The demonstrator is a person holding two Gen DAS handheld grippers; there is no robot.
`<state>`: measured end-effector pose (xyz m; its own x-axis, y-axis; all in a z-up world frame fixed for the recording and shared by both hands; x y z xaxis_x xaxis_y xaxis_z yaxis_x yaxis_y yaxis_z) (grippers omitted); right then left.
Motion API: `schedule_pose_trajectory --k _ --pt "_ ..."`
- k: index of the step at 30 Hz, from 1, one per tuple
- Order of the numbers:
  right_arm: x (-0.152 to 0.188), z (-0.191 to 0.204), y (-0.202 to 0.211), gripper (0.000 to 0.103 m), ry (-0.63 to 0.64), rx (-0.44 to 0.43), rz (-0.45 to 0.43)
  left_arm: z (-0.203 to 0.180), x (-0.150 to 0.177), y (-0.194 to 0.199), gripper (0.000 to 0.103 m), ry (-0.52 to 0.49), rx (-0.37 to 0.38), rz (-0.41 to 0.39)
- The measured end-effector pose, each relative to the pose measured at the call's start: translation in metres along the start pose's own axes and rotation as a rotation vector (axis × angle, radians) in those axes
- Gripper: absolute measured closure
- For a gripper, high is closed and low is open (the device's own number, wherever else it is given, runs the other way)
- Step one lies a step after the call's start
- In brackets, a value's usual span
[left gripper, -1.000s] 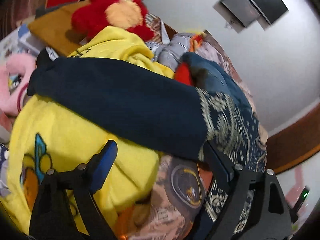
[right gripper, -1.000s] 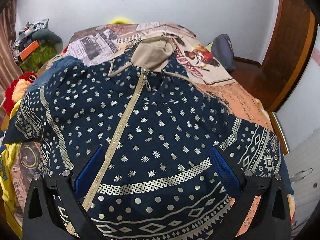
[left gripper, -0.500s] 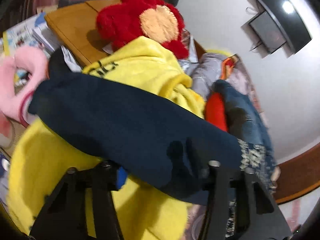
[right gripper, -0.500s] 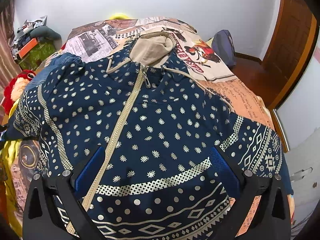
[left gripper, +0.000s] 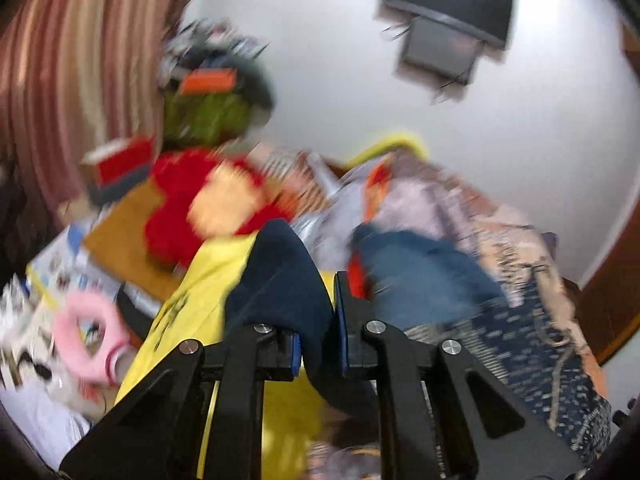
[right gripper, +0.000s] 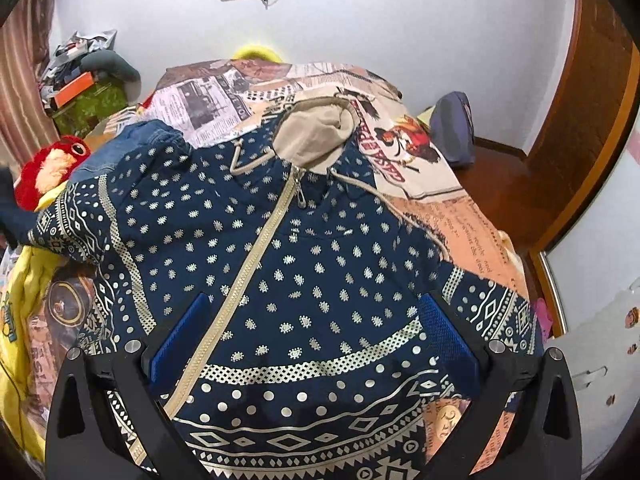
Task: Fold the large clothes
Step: 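Fold the held sleeve across the hoodie front with the left tool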
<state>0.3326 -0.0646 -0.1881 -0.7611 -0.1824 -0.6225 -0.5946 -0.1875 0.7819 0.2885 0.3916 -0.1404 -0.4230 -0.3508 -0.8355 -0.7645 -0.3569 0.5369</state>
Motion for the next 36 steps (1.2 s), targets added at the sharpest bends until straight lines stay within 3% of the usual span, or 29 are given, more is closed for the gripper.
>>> schedule_pose_trajectory --k 8,14,19,23,29,32,33,36 --pt "-0.005 -0.011 0.003 0.000 0.013 -0.024 -0.023 -0.135 -0.056 0.048 0.090 -0.132 0.193 -0.127" --pt "-0.004 -0.030 0.002 0.000 -0.005 -0.039 -0.023 -0.255 -0.051 0.048 0.090 -0.252 0.344 -0.116" --pt "0.000 -0.050 0.000 0.000 -0.031 -0.047 -0.018 -0.344 -0.002 0.028 0.090 -0.393 0.433 -0.018" --pt "0.007 -0.067 -0.004 0.000 -0.046 -0.040 0.001 -0.395 0.066 0.003 0.090 -0.533 0.459 0.123" --pt "0.022 -0.083 -0.012 0.000 -0.062 -0.029 0.045 -0.426 0.181 -0.023 0.090 -0.717 0.493 0.391" --pt "0.028 -0.086 -0.015 0.000 -0.060 -0.025 0.066 -0.425 0.218 -0.021 0.088 -0.777 0.515 0.481" --pt "0.030 -0.086 -0.016 0.000 -0.056 -0.022 0.074 -0.422 0.225 -0.019 0.083 -0.790 0.517 0.500" --pt "0.032 -0.083 -0.016 0.000 -0.039 -0.018 0.082 -0.410 0.233 -0.008 0.051 -0.798 0.522 0.508"
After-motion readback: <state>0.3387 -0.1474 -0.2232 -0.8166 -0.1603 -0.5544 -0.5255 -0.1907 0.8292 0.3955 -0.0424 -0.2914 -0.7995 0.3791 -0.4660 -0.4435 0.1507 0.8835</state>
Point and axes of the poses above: each gripper's, at about its wrist camera, not at the fingertips, and y roughly against the way its jaws point, z to its left, x to its underside, the point moved 9 cm from there along -y, roughly the way its jaws point, and after that the axes turned 5 degrees about -y, right-handed, at the moved point
